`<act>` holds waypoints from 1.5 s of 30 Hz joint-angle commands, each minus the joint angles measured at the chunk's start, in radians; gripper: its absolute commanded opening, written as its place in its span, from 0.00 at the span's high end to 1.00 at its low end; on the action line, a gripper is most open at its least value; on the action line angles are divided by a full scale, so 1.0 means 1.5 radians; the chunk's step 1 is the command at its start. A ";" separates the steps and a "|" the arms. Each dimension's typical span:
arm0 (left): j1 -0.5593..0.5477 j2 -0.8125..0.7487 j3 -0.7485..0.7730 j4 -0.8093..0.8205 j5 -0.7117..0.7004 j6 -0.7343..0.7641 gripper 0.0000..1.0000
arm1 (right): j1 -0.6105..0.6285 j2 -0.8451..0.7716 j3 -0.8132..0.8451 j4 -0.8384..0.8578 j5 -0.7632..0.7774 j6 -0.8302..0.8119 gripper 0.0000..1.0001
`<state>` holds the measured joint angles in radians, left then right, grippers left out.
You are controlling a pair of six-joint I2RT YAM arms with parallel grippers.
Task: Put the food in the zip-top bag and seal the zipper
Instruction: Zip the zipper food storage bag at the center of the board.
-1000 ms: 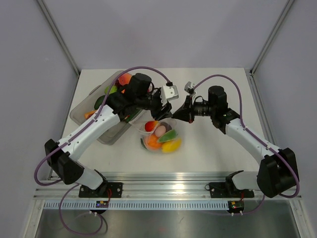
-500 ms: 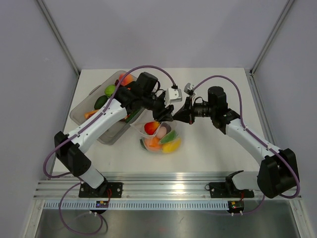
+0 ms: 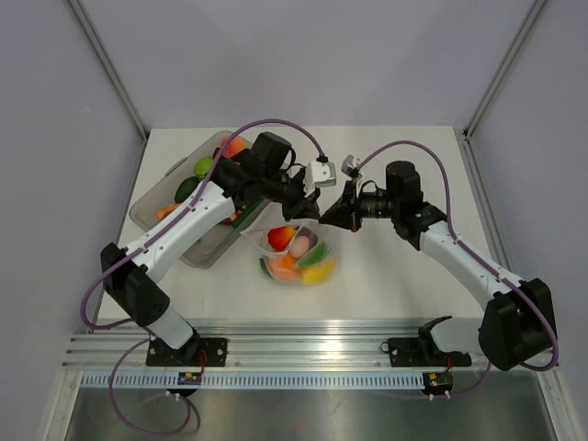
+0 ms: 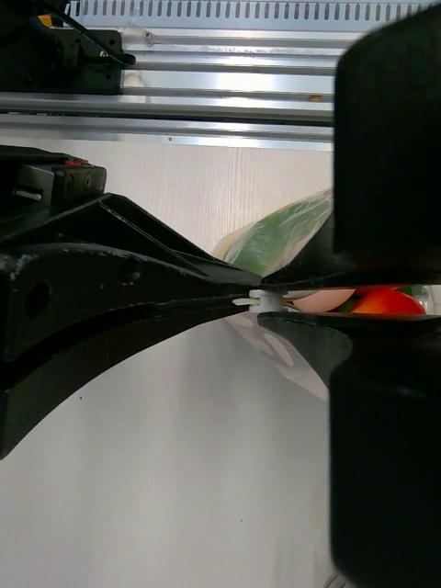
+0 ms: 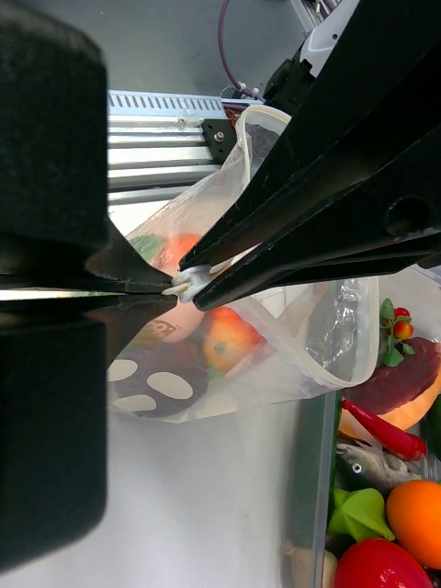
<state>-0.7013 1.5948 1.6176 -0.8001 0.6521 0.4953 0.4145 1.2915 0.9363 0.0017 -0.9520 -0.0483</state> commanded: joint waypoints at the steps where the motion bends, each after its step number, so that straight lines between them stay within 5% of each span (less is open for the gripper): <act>1: -0.003 -0.004 0.020 -0.008 0.037 -0.009 0.98 | 0.005 -0.032 0.014 0.032 0.022 -0.006 1.00; 21: -0.001 -0.050 -0.086 0.022 -0.087 -0.104 1.00 | 0.005 -0.118 -0.120 0.240 0.185 0.112 1.00; 45: 0.015 -0.138 -0.117 0.007 -0.180 -0.139 1.00 | 0.005 -0.221 -0.167 0.197 0.433 0.062 1.00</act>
<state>-0.6914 1.4425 1.4563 -0.7464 0.4252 0.2974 0.4271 0.9901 0.6846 0.2276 -0.4160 0.0742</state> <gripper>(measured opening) 0.091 0.009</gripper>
